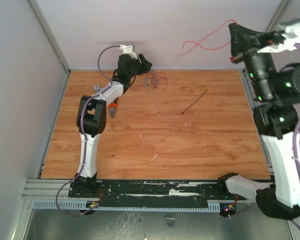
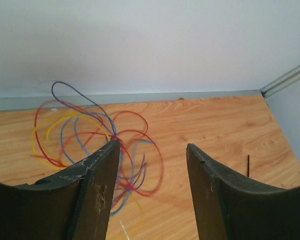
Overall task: Zip-tie the wires
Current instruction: Untie the cable at the center of the board.
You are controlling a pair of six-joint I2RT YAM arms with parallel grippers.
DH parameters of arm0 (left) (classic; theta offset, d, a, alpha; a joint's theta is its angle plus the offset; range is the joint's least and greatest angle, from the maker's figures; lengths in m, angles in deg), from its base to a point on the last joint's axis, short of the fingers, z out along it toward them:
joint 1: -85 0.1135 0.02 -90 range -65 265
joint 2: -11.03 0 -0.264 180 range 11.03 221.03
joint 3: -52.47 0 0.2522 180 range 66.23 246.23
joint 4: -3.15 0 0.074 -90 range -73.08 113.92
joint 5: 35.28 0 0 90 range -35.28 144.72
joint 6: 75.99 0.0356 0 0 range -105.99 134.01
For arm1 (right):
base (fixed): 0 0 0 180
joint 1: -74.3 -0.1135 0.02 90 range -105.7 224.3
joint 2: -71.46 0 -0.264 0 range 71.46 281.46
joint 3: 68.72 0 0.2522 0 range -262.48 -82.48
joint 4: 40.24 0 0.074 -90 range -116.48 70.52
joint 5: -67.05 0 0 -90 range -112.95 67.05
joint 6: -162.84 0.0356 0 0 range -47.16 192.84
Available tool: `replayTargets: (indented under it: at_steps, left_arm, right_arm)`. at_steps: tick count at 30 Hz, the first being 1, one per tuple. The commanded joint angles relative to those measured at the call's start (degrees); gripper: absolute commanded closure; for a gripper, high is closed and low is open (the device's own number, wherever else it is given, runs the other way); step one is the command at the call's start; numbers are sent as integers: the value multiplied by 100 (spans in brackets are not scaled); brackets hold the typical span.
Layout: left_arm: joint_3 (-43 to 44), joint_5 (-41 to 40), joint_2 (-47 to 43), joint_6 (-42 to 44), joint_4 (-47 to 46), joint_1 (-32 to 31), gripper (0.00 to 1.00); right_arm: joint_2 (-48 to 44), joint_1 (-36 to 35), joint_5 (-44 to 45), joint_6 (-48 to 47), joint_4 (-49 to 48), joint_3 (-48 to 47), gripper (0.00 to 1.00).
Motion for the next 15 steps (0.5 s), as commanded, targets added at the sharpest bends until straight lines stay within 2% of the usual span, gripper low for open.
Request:
replayTargets:
  at_steps: [1,8,15]
  left_arm:
    - [186,-62,31,-150,-302,36,41]
    - [154,89,-73,-197,-350,148,39]
    - [-1188,859,-902,-199,-900,139,31]
  right_arm:
    - [-389,51,534,-160,306,361,100]
    - [-745,49,976,-225,400,615,100]
    - [-323,41,753,-119,504,702,100]
